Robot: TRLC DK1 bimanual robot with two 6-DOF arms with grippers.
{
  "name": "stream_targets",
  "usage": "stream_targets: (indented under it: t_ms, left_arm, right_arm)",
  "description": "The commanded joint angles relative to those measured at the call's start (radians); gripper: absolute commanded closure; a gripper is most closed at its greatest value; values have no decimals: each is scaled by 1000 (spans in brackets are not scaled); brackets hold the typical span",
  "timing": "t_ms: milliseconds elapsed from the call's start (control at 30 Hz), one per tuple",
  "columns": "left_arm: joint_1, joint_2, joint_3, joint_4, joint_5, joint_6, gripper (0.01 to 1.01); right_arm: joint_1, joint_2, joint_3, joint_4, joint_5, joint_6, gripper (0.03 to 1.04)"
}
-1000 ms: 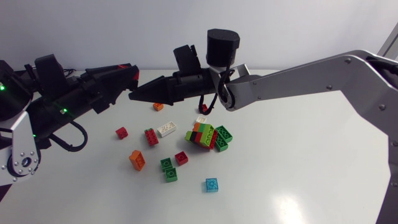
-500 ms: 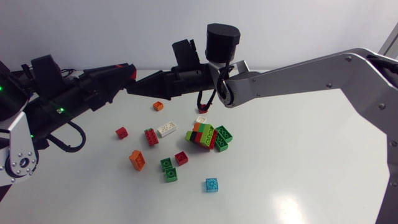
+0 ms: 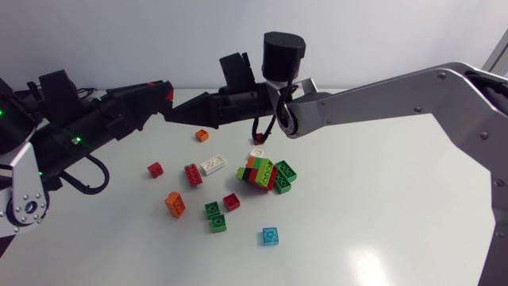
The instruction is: Disassemble duplo
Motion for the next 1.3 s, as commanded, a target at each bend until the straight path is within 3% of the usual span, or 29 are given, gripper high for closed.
stream_targets:
  t_ms: [0, 33, 133, 267, 567, 833, 1000, 1267]
  left_arm:
    - [-7, 21, -14, -7, 19, -28, 1005]
    - [-7, 21, -14, -9, 19, -28, 1005]
    - [-7, 24, -12, -11, 19, -28, 1005]
    - [-7, 26, -11, -12, 22, -28, 1005]
    - [-7, 45, 3, -18, 70, -38, 1005]
    - [-9, 55, 8, -18, 90, -41, 1005]
    - [-7, 55, 8, -18, 90, -41, 1005]
    - [3, 33, 3, -17, 90, -40, 1005]
  right_arm:
    - [6, 12, 21, 26, -5, -2, 646]
    - [6, 9, 20, 26, -5, -2, 598]
    - [8, 7, 18, 26, -8, -2, 582]
    - [13, 4, 17, 26, -13, -2, 426]
    - [9, -2, 15, 27, -11, -25, 238]
    - [13, -5, 1, 27, -11, -54, 236]
    - [16, 1, 0, 29, -11, -59, 362]
    - [16, 4, -5, 29, -11, -65, 323]
